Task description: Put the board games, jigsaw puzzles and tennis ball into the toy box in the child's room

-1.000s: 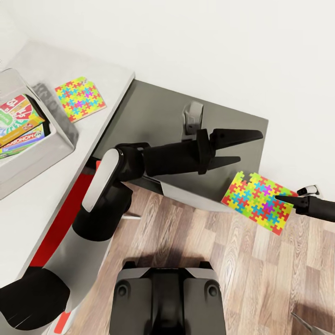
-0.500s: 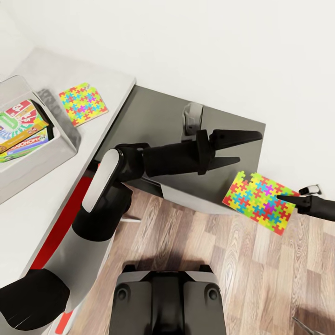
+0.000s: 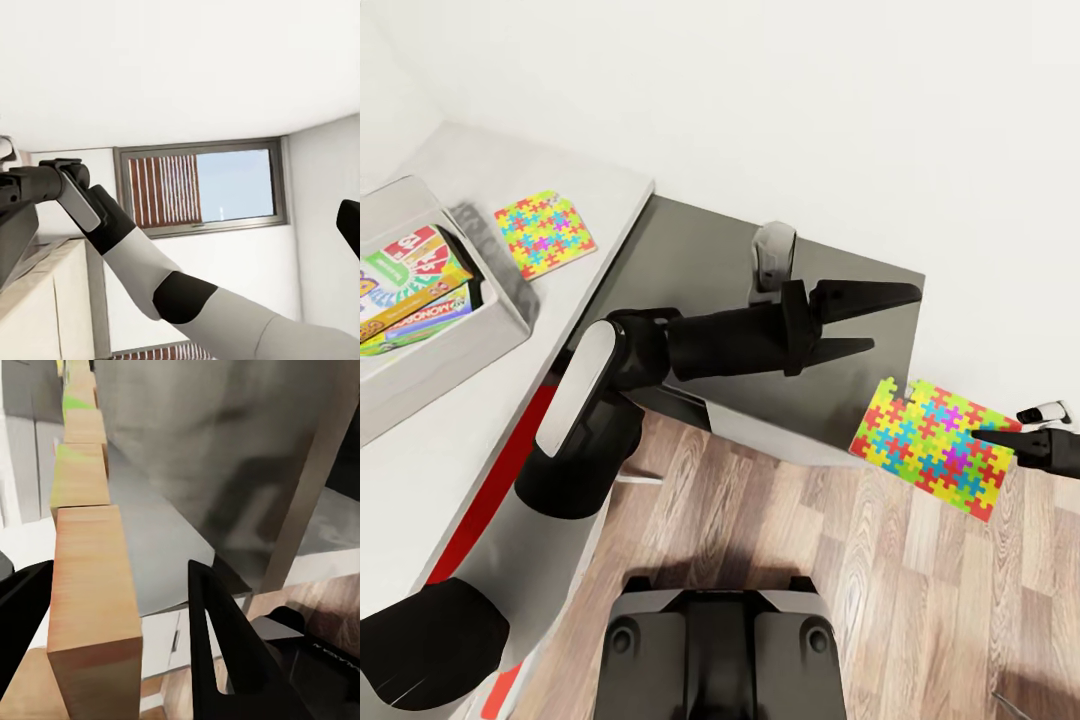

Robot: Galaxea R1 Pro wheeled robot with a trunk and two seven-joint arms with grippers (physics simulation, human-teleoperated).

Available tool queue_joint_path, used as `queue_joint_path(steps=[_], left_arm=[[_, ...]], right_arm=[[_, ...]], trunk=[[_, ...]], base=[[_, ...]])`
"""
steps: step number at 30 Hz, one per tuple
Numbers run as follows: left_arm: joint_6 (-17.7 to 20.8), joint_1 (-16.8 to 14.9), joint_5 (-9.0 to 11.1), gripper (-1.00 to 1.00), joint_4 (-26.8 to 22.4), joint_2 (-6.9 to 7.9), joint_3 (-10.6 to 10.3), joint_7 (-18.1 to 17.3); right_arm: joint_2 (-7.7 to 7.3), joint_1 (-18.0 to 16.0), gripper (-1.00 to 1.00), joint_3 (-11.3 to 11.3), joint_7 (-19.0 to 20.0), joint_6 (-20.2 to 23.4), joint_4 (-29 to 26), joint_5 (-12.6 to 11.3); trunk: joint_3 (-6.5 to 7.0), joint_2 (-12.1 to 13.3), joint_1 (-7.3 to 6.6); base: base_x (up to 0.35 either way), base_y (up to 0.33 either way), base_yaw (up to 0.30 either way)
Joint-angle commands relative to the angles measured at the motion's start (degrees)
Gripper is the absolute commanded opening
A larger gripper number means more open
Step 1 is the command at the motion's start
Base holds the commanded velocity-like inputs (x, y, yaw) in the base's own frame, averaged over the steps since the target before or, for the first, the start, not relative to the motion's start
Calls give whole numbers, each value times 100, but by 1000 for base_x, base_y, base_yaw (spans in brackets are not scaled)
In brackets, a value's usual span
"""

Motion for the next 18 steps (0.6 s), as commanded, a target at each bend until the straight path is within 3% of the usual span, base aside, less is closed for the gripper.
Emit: queue_joint_path(steps=[1,18], left_arm=[[9,-4,55,100,-1,-2,3,63],[11,-3,37,100,-1,1,3,109]], right_arm=[[-16,0,-100,25,14,47,-7,-40],[18,35,-100,32,42,-24,35,-36]], trunk=[[3,-9,4],[123,-9,4]], base=[[0,0,0],[0,0,0]])
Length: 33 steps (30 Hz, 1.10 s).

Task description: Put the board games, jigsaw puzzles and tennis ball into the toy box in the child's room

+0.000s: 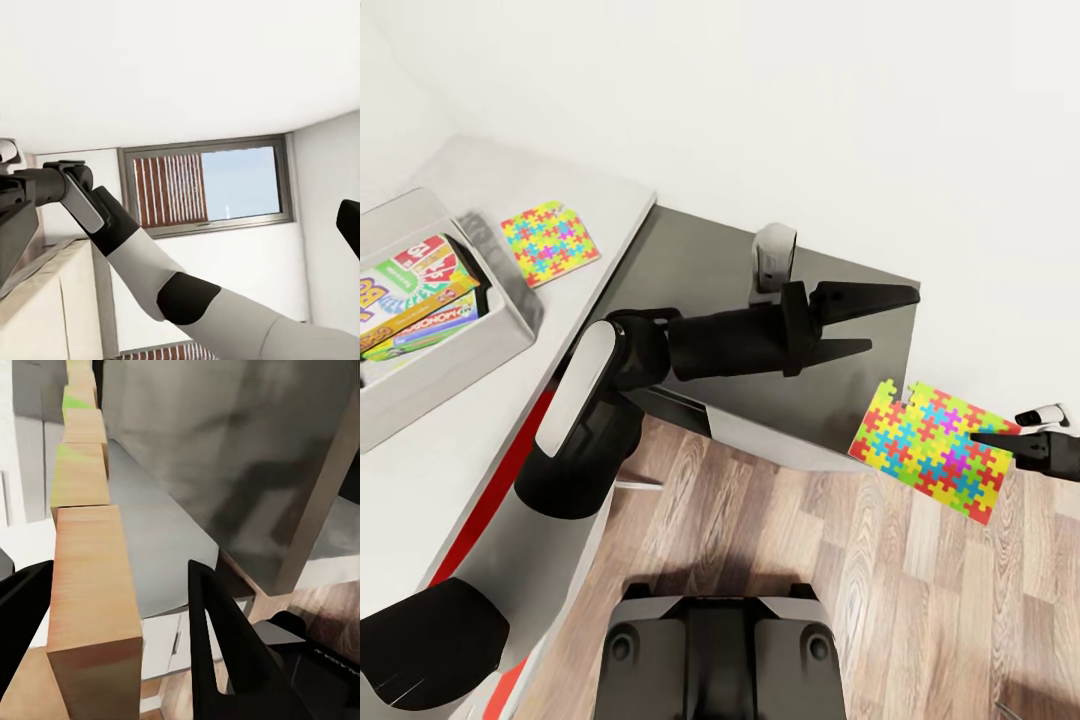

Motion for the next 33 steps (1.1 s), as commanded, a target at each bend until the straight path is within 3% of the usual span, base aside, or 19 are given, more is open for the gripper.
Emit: queue_joint_path(steps=[1,12,22,33], left_arm=[[8,-4,59,100,-2,-2,3,62],[8,-4,52,100,-2,-2,3,60],[15,-4,47,100,-2,5,9,-23],[17,-7,46,100,-2,6,33,-109]], right_arm=[[-3,-8,-100,26,9,38,19,-43],[-30,-9,-100,7,20,52,27,-50],[-71,-8,-100,-276,18,244,5,-47],[-84,-5,-100,-390,19,485,-16,-40]], trunk=[[-5,-10,4],[24,-10,4],[101,-10,4],[199,-10,4]], base=[[0,0,0],[0,0,0],[0,0,0],[0,0,0]])
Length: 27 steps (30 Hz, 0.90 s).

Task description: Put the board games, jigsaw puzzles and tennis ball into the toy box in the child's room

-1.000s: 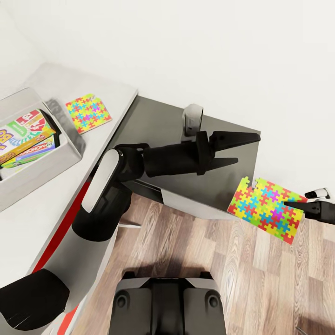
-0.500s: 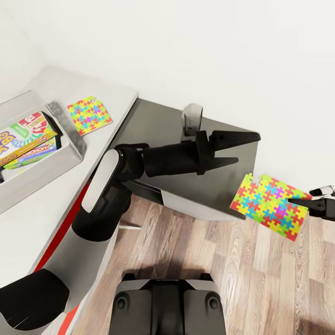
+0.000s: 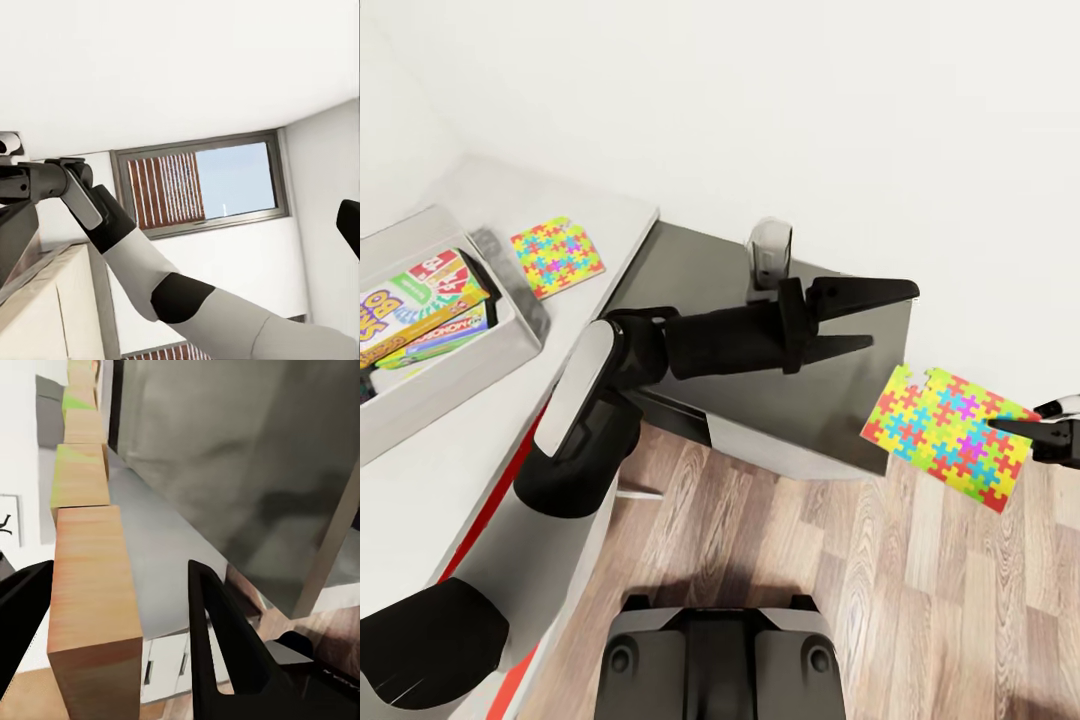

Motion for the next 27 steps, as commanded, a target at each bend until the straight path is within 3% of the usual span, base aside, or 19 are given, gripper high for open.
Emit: queue_joint_path(steps=[1,8,11,15,16,18,19,22,23,26,27], left_arm=[[9,-9,59,100,-1,-4,15,22],[4,-205,70,100,-1,-4,111,-169],[5,-439,96,100,-1,23,254,-140],[16,-915,219,100,-1,141,702,304],[16,-915,219,100,-1,141,702,304],[20,-1155,460,100,-1,191,972,664],[20,-1155,460,100,-1,191,972,664],[20,-1514,929,100,-1,233,1261,1378],[20,-1514,929,100,-1,233,1261,1378],[22,-1770,1321,100,-1,244,1421,2106],[22,-1770,1321,100,-1,244,1421,2106]], right_arm=[[-9,-8,-100,13,7,85,4,-35],[-5,-35,-100,-135,3,550,-161,-37],[-3,-59,-100,-274,-12,789,-376,-31],[2,-90,-100,-607,-45,917,-915,-29],[2,-90,-100,-607,-45,917,-915,-29],[3,-110,-100,-717,-68,917,-1147,-31],[3,-110,-100,-717,-68,917,-1147,-31],[4,-157,-100,-812,-138,917,-1368,-35],[4,-157,-100,-812,-138,917,-1368,-35],[22,-229,-100,-861,-221,917,-1479,-39],[22,-229,-100,-861,-221,917,-1479,-39]], trunk=[[2,-9,4],[67,-9,4],[95,-9,4],[132,-9,4],[141,-9,4],[159,-9,4],[169,-9,4],[197,-9,4],[206,-9,4],[233,-9,4],[243,-9,4]], base=[[0,0,0],[0,0,9],[0,0,39],[0,0,61],[0,0,74],[0,0,83],[0,0,86],[0,0,95],[0,0,99],[0,0,111],[0,0,118]])
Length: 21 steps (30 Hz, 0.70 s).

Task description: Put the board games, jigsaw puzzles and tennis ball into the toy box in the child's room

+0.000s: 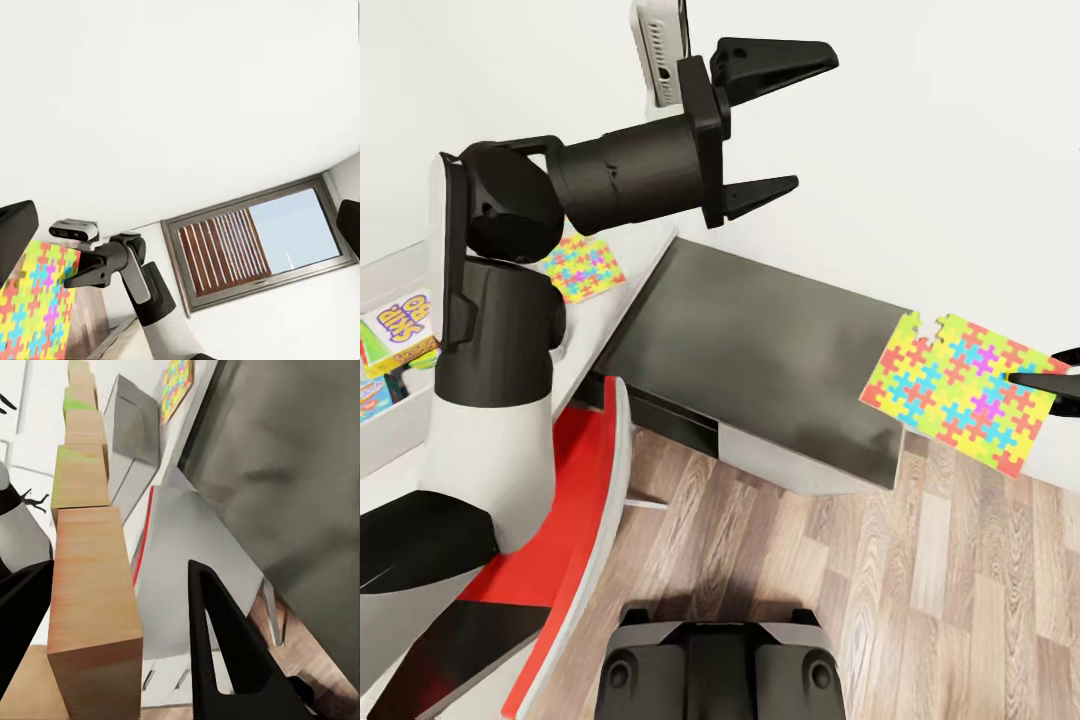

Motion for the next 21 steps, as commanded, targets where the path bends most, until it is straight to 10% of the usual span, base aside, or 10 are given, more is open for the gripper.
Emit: queue_joint_path(steps=[1,13,21], left_arm=[[4,-63,145,100,0,-2,37,234],[17,-212,457,100,0,36,110,860],[37,-187,491,100,0,139,121,943]], right_arm=[[7,-32,-100,-9,-15,35,-20,-9],[221,-356,-100,-11,-156,35,-100,-12],[726,-697,-100,4,-863,35,-86,-16]], trunk=[[2,-9,4],[107,-9,4],[170,-9,4]], base=[[0,0,124],[0,0,156],[0,0,190]])
